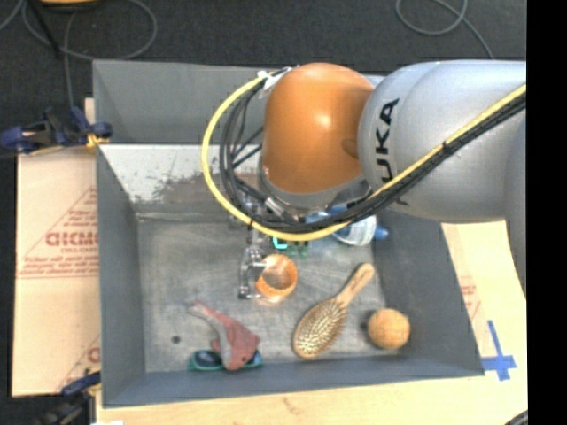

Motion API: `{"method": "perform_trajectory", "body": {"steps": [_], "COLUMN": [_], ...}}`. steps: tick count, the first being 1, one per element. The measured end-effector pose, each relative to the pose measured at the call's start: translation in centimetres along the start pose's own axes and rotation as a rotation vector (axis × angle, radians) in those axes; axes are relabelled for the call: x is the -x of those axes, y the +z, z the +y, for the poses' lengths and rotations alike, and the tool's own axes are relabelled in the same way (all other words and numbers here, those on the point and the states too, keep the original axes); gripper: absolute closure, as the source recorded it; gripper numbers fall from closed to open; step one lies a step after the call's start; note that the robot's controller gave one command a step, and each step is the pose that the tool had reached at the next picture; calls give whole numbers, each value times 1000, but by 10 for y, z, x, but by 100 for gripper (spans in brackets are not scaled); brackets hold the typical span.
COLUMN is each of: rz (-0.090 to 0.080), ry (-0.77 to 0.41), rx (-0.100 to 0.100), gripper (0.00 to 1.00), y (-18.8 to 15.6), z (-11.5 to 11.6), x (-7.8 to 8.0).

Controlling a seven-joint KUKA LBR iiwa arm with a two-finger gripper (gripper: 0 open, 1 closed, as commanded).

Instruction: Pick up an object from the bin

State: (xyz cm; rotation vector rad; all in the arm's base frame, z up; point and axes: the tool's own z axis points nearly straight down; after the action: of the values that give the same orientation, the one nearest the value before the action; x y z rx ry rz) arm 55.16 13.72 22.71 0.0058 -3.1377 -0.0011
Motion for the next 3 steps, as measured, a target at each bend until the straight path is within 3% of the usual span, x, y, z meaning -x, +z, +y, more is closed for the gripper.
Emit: {"method": "perform_trajectory", "body": {"steps": [1, 2, 3], "rz": [-4, -13, -3], "ry": [1, -3, -146], "rx": [0, 2, -1], "gripper": [0, 0, 0], "y": [-2, 54, 75], "z": [0, 28, -3], "x": [1, 1, -51]}}
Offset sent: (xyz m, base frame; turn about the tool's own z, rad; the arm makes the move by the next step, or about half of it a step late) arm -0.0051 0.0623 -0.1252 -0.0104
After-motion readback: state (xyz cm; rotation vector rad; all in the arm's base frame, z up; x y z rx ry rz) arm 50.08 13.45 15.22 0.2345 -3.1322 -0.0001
